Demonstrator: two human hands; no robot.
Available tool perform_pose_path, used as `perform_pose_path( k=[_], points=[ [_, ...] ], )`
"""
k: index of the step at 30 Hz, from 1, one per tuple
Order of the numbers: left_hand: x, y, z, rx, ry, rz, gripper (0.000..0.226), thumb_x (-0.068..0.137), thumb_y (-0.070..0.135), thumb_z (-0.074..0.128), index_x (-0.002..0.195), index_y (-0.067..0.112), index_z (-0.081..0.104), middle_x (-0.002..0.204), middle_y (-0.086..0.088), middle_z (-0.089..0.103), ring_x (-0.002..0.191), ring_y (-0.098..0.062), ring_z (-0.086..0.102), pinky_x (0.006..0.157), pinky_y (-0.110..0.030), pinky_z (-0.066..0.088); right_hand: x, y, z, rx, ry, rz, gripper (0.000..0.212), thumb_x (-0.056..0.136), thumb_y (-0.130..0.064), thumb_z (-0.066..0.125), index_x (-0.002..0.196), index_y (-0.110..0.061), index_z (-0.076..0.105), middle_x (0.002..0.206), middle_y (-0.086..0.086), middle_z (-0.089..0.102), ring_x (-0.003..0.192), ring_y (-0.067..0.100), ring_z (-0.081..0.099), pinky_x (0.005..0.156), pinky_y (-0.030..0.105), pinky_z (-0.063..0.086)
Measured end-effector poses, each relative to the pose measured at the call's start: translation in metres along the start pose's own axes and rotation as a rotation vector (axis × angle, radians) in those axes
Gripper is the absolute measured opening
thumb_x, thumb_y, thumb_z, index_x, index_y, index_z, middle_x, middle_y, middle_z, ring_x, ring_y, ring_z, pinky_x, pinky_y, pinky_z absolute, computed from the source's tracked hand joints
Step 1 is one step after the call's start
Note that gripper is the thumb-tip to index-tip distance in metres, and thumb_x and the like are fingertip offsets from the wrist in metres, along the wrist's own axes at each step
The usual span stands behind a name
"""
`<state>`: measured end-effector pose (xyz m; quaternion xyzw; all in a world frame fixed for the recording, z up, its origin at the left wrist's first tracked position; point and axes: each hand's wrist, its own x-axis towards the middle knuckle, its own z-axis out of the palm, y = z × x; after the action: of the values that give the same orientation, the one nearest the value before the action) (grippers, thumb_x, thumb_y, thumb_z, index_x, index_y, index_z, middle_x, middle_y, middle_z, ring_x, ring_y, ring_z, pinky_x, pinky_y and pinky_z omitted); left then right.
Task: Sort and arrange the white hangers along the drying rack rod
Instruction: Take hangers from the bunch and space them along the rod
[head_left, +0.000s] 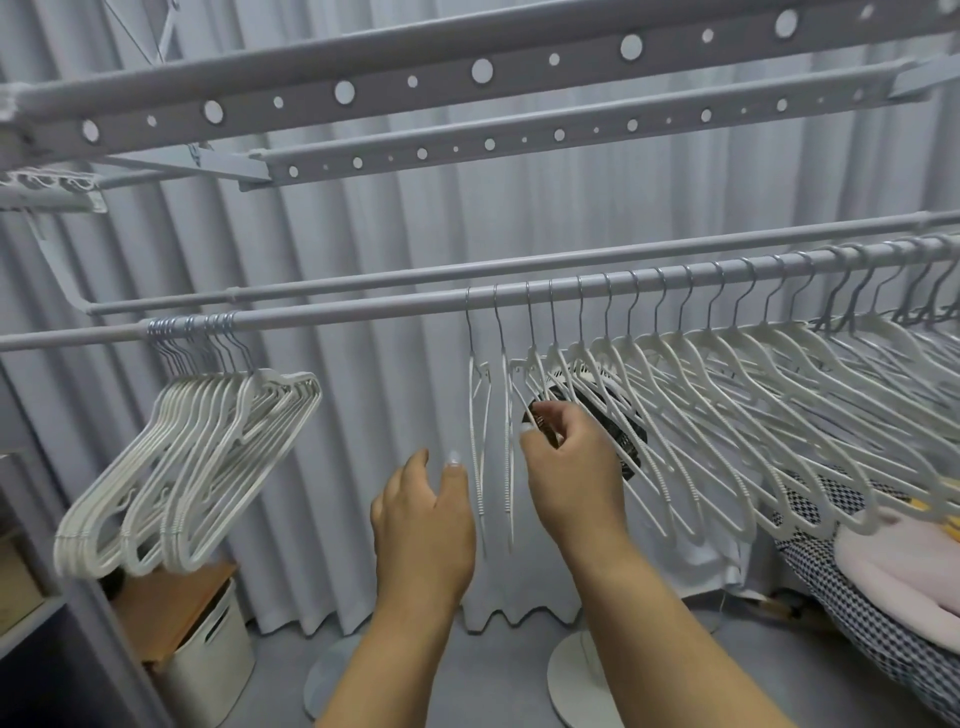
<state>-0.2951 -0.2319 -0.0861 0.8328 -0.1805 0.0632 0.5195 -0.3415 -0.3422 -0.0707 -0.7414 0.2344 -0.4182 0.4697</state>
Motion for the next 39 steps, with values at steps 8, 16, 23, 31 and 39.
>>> perform_pose_path(
  k=[8, 16, 23, 31, 39],
  points=[
    [0.003, 0.002, 0.009, -0.03, -0.023, -0.009, 0.056, 0.096, 0.047, 0.037, 0.146, 0.02, 0.04, 0.149, -0.001, 0.041, 0.14, -0.019, 0.032, 0.115, -0.045, 0.029, 0.026, 0.014, -0.02, -0.513, 0.129, -0.056, 0.043, 0.092, -0.013, 0.045, 0.135, -0.011, 0.046, 0.126, 0.009, 0.057, 0.116, 0.026, 0.049, 0.09, 0.034, 0.041],
    [0.006, 0.002, 0.02, -0.031, -0.047, -0.01, 0.056, 0.096, 0.048, 0.036, 0.146, 0.022, 0.038, 0.149, 0.0, 0.041, 0.139, -0.02, 0.034, 0.114, -0.045, 0.031, 0.034, 0.035, -0.017, -0.606, 0.025, -0.033, 0.039, 0.091, -0.007, 0.039, 0.13, -0.004, 0.04, 0.09, 0.008, 0.057, 0.071, 0.027, 0.054, 0.049, 0.029, 0.031],
    [0.01, 0.004, 0.021, -0.051, -0.064, -0.011, 0.055, 0.096, 0.045, 0.038, 0.147, 0.022, 0.037, 0.149, -0.001, 0.041, 0.138, -0.021, 0.036, 0.114, -0.045, 0.032, 0.036, 0.039, -0.014, -0.663, 0.062, -0.083, 0.047, 0.089, -0.006, 0.042, 0.136, -0.01, 0.04, 0.099, 0.01, 0.06, 0.083, 0.027, 0.057, 0.053, 0.029, 0.032],
    [0.024, 0.006, 0.021, -0.03, -0.068, -0.022, 0.05, 0.098, 0.034, 0.041, 0.147, 0.024, 0.036, 0.138, -0.001, 0.051, 0.124, -0.021, 0.049, 0.106, -0.042, 0.039, 0.034, 0.023, 0.007, -0.622, 0.211, -0.391, 0.025, 0.077, -0.003, 0.064, 0.102, -0.003, 0.066, 0.083, 0.012, 0.067, 0.079, 0.031, 0.061, 0.062, 0.033, 0.044],
    [0.035, 0.013, 0.022, -0.017, -0.121, -0.05, 0.052, 0.099, 0.032, 0.043, 0.148, 0.022, 0.032, 0.07, 0.006, 0.057, 0.071, -0.005, 0.055, 0.065, -0.029, 0.039, 0.043, 0.025, 0.011, -0.796, -0.009, -0.154, 0.028, 0.092, -0.006, 0.044, 0.119, -0.011, 0.046, 0.111, 0.007, 0.06, 0.095, 0.025, 0.061, 0.049, 0.027, 0.028]
  ],
)
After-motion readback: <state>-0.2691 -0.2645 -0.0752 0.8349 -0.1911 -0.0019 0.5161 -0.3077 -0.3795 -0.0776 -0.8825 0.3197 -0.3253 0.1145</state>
